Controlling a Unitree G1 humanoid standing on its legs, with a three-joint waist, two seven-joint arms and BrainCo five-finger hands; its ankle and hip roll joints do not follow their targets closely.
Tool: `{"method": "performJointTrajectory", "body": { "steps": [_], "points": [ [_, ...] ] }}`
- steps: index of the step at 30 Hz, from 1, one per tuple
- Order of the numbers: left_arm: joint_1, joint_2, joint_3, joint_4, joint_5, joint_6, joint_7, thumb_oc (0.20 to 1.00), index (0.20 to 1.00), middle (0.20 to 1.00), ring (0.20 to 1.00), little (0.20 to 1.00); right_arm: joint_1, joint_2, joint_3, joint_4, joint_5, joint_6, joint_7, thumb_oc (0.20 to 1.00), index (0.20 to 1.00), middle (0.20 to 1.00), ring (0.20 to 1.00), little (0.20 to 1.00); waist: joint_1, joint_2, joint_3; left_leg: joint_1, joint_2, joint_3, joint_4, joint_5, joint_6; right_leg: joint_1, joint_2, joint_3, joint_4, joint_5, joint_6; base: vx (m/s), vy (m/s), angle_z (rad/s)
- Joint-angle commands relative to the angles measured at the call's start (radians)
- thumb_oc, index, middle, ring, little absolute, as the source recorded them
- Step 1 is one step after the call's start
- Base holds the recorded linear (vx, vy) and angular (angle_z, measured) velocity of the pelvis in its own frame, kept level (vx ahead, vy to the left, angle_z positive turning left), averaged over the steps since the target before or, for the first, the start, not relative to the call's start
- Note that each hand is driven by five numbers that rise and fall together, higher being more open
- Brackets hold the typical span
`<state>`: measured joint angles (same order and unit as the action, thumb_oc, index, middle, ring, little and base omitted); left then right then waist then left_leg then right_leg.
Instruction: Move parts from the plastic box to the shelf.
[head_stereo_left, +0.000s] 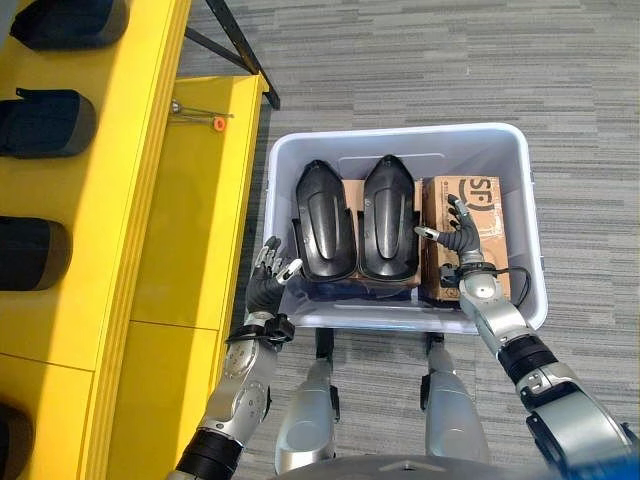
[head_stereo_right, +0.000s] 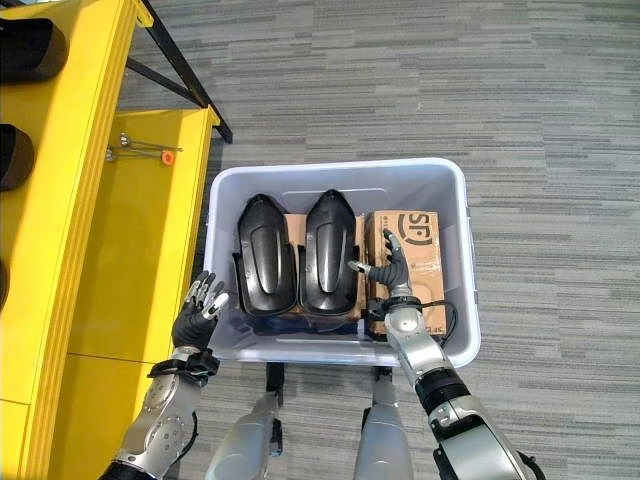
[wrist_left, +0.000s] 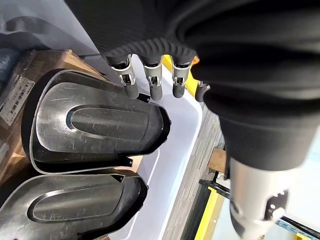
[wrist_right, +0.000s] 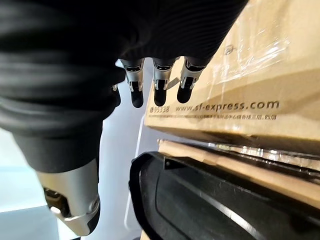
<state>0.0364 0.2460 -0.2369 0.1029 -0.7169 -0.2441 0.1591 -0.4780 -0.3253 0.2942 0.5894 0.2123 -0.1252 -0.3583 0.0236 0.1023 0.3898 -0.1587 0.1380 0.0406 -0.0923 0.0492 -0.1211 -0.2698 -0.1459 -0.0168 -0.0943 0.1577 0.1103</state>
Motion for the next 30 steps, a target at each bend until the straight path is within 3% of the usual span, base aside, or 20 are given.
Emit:
{"method": "performJointTrajectory", "body": {
  "steps": [1,18,30],
  "points": [
    [-0.020,0.023,-0.036,-0.057,0.019,-0.059,0.001,1.000,1.000,1.000,1.000,1.000,-0.103,-0.002,-0.017,0.035,-0.001,-0.040,-0.019,1.000,1.000,1.000,1.000,1.000,0.012,-0.022,-0.005,-0.022,-0.040,-0.033,0.005,0.058,0.021,0.041,-0.048,-0.003,0.015,0.030,0.036,0.00,0.000,0.00],
    [-0.039,0.023,-0.071,-0.076,-0.004,-0.066,0.008,1.000,1.000,1.000,1.000,1.000,-0.185,0.027,0.045,0.092,0.012,-0.041,-0.014,1.000,1.000,1.000,1.000,1.000,0.032,-0.017,0.029,-0.071,-0.047,-0.052,0.005,0.069,0.022,0.004,-0.053,-0.023,0.023,0.035,0.036,0.00,0.003,0.03],
    [-0.042,0.033,-0.078,-0.091,-0.006,-0.071,0.024,1.000,1.000,1.000,1.000,1.000,-0.191,0.031,0.019,0.139,0.034,-0.040,-0.044,1.000,1.000,1.000,1.000,1.000,0.035,-0.016,0.038,-0.087,-0.053,-0.064,0.005,0.067,0.025,-0.007,-0.057,-0.028,0.029,0.029,0.033,0.00,0.005,0.03]
  ]
}}
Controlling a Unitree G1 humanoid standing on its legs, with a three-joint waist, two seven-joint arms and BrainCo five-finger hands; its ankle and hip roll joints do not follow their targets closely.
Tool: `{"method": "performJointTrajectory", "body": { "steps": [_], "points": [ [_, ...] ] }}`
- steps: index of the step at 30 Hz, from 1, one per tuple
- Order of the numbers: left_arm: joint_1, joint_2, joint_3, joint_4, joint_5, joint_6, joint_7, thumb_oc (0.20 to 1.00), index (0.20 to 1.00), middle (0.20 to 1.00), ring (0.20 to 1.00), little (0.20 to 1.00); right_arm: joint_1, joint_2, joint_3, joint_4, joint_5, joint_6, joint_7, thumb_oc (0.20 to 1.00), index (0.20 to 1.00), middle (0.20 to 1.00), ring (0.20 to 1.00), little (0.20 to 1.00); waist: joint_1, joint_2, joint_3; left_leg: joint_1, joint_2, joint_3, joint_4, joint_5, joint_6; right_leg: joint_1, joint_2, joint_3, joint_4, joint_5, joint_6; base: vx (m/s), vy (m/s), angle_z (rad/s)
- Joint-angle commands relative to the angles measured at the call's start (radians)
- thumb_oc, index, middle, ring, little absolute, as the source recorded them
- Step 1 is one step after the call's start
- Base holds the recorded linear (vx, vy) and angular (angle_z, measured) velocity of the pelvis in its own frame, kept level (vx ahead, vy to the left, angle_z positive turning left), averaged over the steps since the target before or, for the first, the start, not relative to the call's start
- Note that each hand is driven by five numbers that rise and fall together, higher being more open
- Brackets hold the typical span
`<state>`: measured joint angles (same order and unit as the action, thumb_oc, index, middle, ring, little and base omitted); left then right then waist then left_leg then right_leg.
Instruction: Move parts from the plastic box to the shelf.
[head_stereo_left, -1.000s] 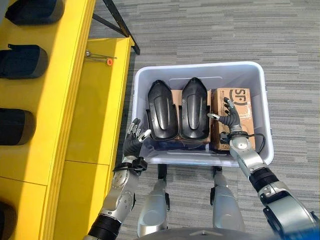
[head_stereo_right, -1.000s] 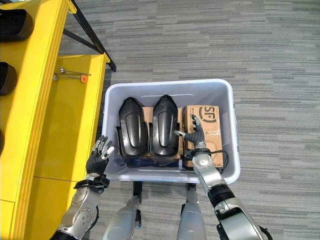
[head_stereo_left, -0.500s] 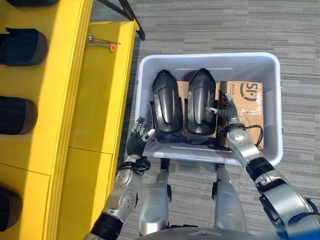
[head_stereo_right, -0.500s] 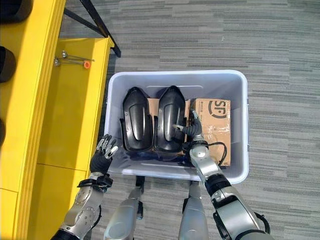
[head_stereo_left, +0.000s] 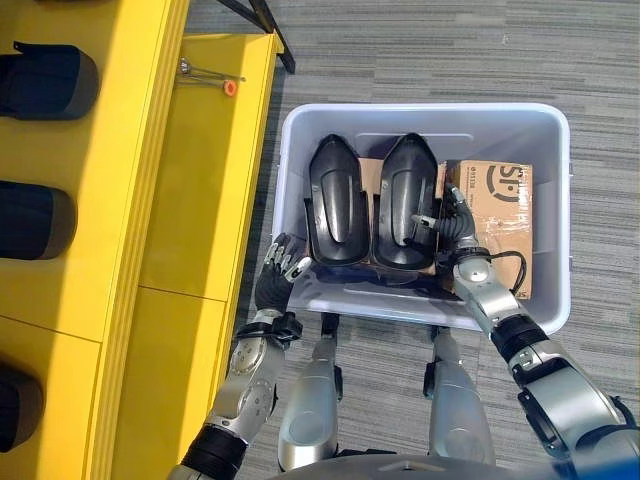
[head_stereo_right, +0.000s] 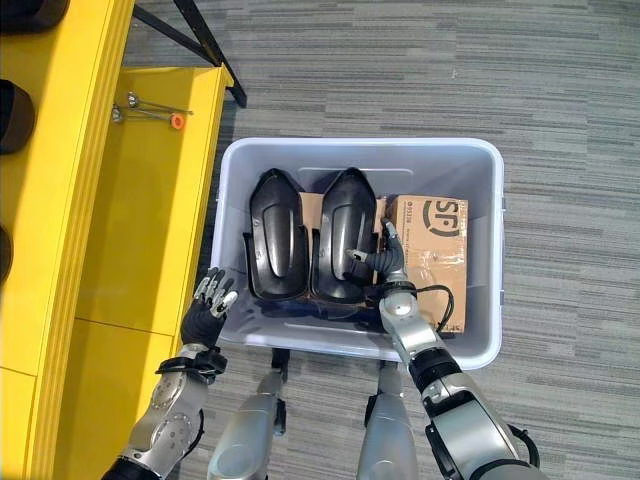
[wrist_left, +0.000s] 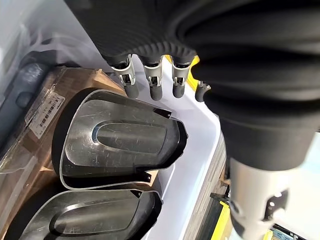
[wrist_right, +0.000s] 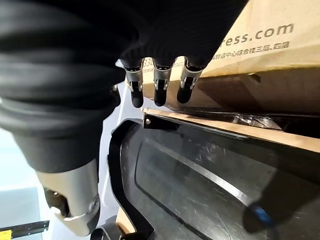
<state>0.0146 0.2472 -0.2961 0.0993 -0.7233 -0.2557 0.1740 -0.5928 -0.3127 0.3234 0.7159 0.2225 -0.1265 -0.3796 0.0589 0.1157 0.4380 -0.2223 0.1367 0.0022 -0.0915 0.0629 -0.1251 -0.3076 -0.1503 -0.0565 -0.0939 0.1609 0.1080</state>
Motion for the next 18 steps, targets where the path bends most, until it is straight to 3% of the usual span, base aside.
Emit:
{"method": "performJointTrajectory", "body": {
  "steps": [1,18],
  "points": [
    [-0.020,0.032,-0.019,-0.087,0.001,-0.059,0.009,1.000,1.000,1.000,1.000,1.000,-0.077,0.017,-0.012,0.017,0.024,-0.039,-0.025,1.000,1.000,1.000,1.000,1.000,0.000,-0.030,-0.010,-0.026,-0.052,-0.026,0.004,0.054,0.029,0.029,-0.052,0.011,0.029,0.026,0.036,-0.01,0.004,0.07],
    [-0.027,0.041,-0.034,-0.104,-0.017,-0.063,0.011,1.000,1.000,1.000,1.000,1.000,-0.165,0.030,-0.014,0.174,0.092,-0.037,-0.019,1.000,1.000,1.000,1.000,1.000,0.012,-0.029,0.010,-0.050,-0.054,-0.029,0.004,0.058,0.032,0.002,-0.053,0.011,0.037,0.029,0.034,0.00,0.001,0.01]
  ]
}}
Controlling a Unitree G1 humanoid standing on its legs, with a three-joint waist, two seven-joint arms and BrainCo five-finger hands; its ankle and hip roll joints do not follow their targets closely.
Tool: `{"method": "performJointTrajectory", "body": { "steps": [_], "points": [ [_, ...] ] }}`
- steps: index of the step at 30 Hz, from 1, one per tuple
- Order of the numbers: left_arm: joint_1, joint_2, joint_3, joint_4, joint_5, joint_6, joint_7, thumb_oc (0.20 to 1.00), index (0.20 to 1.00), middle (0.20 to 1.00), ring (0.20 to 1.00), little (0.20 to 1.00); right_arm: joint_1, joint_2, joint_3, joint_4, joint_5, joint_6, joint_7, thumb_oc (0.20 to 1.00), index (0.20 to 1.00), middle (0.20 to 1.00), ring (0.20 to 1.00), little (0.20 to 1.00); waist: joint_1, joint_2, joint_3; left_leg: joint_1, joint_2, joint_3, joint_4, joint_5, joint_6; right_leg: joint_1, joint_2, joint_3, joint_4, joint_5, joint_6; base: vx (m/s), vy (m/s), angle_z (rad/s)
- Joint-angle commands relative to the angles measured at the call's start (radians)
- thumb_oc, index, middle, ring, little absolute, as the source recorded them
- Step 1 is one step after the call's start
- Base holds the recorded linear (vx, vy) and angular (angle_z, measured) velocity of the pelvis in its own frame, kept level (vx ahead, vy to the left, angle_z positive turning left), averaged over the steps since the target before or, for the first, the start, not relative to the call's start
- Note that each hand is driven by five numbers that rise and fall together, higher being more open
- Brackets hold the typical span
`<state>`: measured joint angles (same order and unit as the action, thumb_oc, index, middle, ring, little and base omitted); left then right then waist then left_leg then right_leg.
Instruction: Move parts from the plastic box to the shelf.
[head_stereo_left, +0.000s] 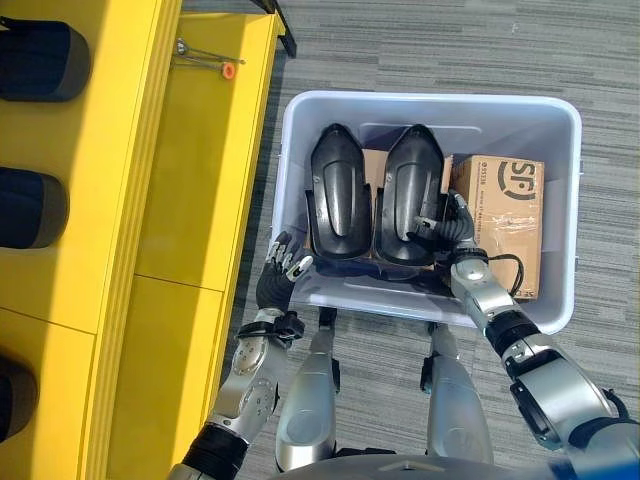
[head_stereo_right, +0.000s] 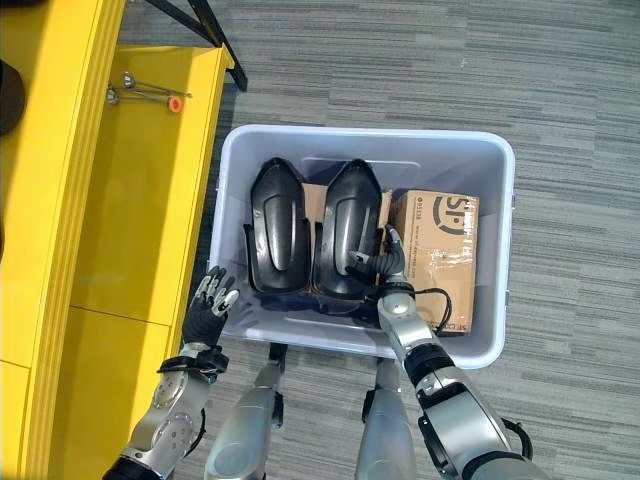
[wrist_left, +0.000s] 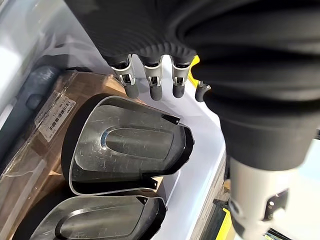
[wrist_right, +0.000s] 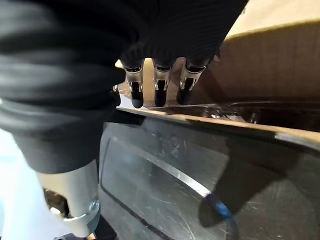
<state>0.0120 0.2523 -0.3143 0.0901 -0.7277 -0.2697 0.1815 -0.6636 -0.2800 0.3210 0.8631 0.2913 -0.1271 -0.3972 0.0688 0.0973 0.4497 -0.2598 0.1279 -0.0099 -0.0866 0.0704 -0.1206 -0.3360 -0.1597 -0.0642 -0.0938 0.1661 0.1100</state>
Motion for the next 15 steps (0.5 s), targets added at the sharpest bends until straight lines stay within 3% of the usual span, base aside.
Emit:
{"method": "performJointTrajectory", "body": {
  "steps": [1,15],
  "points": [
    [-0.028,0.037,-0.018,-0.097,-0.011,-0.049,0.004,1.000,1.000,1.000,1.000,1.000,-0.102,-0.002,-0.010,0.044,0.030,-0.035,-0.001,1.000,1.000,1.000,1.000,1.000,0.003,-0.010,-0.001,-0.015,-0.046,-0.018,-0.001,0.051,0.027,0.029,-0.044,0.018,0.038,0.023,0.032,0.00,0.000,0.00],
    [-0.036,0.042,-0.042,-0.110,-0.017,-0.051,0.012,1.000,1.000,1.000,1.000,1.000,-0.174,-0.001,-0.044,0.170,0.105,-0.040,-0.023,1.000,1.000,1.000,1.000,1.000,0.014,-0.002,0.014,-0.034,-0.050,-0.024,-0.001,0.051,0.030,0.010,-0.047,0.013,0.049,0.020,0.033,0.00,0.000,0.00]
  ]
}}
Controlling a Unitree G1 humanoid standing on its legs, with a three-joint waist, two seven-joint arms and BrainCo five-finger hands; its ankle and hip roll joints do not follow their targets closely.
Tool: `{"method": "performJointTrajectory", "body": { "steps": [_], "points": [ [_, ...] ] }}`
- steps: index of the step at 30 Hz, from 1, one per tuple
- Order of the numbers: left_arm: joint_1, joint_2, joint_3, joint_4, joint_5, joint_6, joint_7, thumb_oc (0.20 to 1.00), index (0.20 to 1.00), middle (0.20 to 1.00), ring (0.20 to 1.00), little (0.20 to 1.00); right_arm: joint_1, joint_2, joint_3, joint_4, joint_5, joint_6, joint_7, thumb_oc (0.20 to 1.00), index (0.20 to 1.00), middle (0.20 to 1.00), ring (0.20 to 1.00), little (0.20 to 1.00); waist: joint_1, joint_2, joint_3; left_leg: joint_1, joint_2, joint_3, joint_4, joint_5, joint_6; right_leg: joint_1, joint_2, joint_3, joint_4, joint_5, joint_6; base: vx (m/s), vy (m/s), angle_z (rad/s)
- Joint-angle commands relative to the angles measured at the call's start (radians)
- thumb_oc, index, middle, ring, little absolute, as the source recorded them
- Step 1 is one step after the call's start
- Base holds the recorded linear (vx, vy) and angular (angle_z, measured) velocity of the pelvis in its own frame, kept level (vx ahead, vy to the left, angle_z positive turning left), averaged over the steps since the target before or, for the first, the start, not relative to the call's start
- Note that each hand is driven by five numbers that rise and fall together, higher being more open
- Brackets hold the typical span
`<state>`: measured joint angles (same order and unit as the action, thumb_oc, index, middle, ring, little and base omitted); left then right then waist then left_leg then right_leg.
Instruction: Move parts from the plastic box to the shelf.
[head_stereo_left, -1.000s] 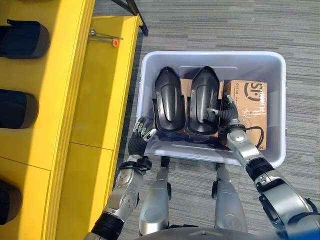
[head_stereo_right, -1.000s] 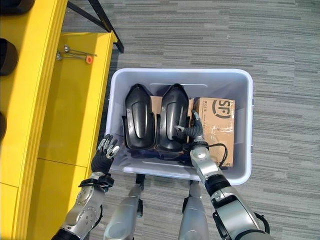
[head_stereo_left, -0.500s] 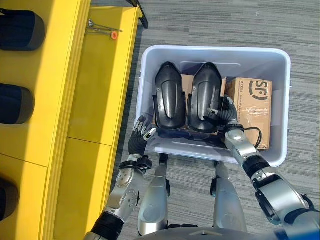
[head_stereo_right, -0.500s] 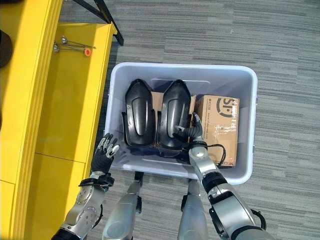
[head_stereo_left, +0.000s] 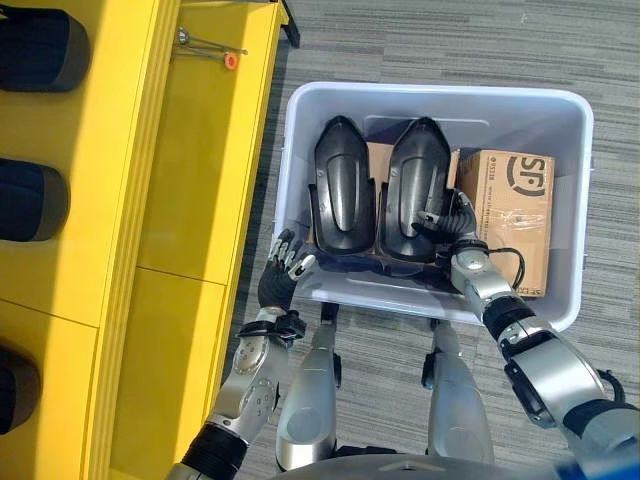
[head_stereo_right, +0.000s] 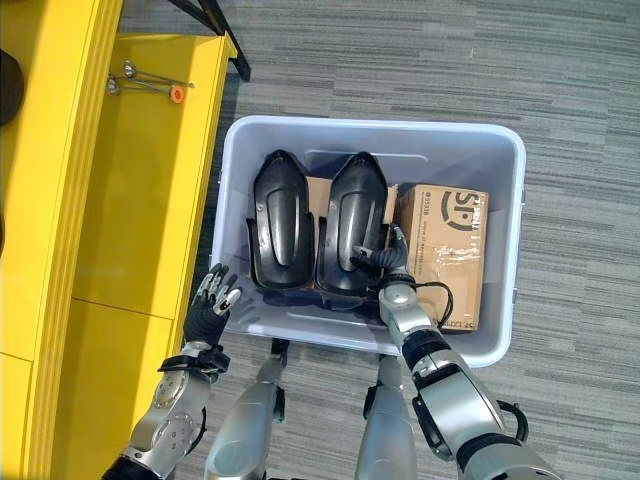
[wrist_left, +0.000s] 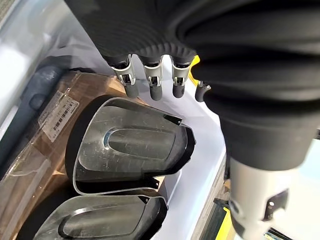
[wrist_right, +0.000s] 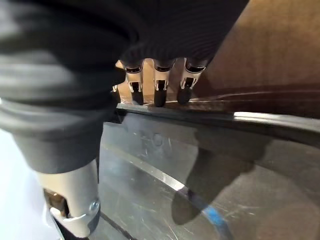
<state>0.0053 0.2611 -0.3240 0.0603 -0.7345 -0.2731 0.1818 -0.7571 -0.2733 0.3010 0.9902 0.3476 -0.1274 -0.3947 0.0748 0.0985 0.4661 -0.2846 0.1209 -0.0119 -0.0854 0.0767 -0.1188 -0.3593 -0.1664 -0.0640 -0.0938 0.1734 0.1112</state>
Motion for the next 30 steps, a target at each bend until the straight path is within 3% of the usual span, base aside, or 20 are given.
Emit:
{"method": "performJointTrajectory", "body": {
  "steps": [1,16,30],
  "points": [
    [-0.031,0.034,-0.035,-0.078,-0.012,-0.048,0.013,1.000,1.000,1.000,1.000,1.000,-0.084,-0.009,-0.030,0.050,0.057,-0.040,-0.031,1.000,1.000,1.000,1.000,1.000,0.008,-0.004,-0.002,-0.010,-0.043,-0.022,-0.002,0.045,0.028,0.032,-0.040,0.014,0.049,0.013,0.031,0.00,0.002,0.03],
    [-0.037,0.043,-0.050,-0.093,-0.026,-0.045,0.027,1.000,1.000,1.000,1.000,1.000,-0.129,0.002,-0.057,0.144,0.113,-0.029,-0.059,1.000,1.000,1.000,1.000,1.000,0.008,-0.004,0.008,-0.025,-0.042,-0.024,-0.002,0.044,0.031,0.017,-0.039,0.013,0.051,0.014,0.030,0.00,0.000,0.00],
    [-0.056,0.052,-0.078,-0.108,-0.033,-0.051,0.028,1.000,1.000,1.000,1.000,1.000,-0.225,-0.037,-0.067,0.307,0.086,0.020,-0.076,1.000,1.000,1.000,1.000,1.000,0.036,0.018,0.036,-0.064,-0.047,-0.037,-0.002,0.051,0.035,-0.018,-0.041,0.002,0.077,0.003,0.027,0.00,0.000,0.03]
  ]
}}
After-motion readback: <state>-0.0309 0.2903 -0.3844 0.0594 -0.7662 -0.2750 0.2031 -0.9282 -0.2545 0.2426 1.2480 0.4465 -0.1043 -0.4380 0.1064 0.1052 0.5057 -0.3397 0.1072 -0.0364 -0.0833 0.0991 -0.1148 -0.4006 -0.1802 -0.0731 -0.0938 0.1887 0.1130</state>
